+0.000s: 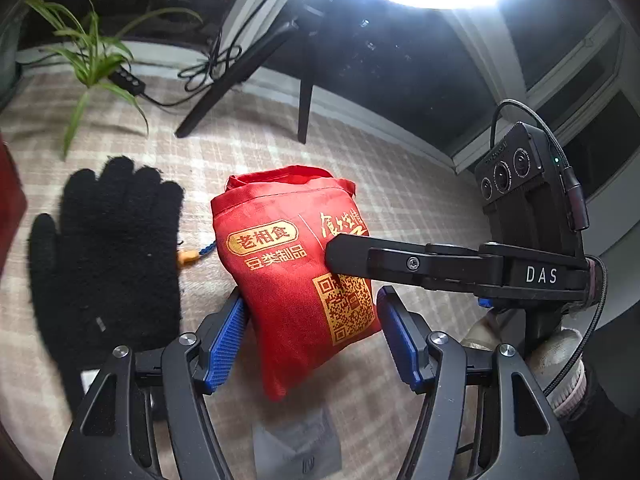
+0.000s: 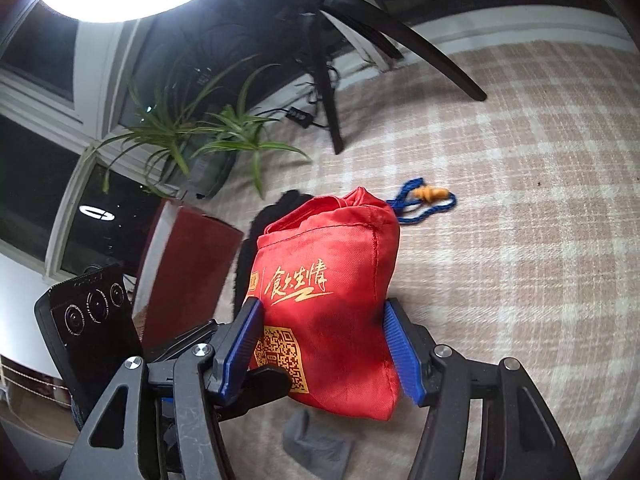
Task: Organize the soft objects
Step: 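Close the right tool on the red snack bag, then lift the red bag with the right tool and carry it over the box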
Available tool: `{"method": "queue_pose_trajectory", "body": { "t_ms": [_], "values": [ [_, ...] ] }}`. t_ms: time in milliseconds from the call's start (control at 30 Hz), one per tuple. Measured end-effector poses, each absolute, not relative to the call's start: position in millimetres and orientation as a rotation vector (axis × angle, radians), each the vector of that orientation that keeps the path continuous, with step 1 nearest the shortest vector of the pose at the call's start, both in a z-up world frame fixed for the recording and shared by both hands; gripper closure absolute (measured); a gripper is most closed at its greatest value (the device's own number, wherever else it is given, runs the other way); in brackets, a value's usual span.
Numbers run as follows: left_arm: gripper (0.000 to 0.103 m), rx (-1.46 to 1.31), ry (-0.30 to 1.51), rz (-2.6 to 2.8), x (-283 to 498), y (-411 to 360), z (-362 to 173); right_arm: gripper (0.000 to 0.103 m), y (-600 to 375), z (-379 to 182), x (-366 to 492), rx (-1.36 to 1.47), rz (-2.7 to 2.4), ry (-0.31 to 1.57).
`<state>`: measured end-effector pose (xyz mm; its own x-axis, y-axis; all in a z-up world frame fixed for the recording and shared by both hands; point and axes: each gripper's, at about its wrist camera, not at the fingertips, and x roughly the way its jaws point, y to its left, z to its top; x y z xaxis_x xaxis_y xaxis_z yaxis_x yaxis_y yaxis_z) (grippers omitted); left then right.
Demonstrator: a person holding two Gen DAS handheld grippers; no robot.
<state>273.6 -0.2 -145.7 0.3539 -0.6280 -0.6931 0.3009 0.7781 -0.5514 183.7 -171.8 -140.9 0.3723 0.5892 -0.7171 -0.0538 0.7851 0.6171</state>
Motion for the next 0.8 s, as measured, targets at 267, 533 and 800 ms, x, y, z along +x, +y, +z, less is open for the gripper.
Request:
{"method": "queue_pose_trajectory", "body": {
  "t_ms": [267, 533, 800],
  "values": [
    [0.039, -0.336, 0.981, -0.577, 249.4, 26.9, -111.9, 0.046, -135.2, -102.6, 169.5, 0.504, 0.502, 1.076],
    [0.039, -0.298, 0.91, -0.49, 220.1, 69.7, -79.2, 0.046, -83.2, -69.1, 164.0, 0.423, 0.594, 1.037],
    [0.039, -0.241, 0.853, -0.38, 196.2, 112.1, -52.6, 0.046, -26.4, -43.9, 161.7, 0.359, 0.702, 1.017]
  ]
}}
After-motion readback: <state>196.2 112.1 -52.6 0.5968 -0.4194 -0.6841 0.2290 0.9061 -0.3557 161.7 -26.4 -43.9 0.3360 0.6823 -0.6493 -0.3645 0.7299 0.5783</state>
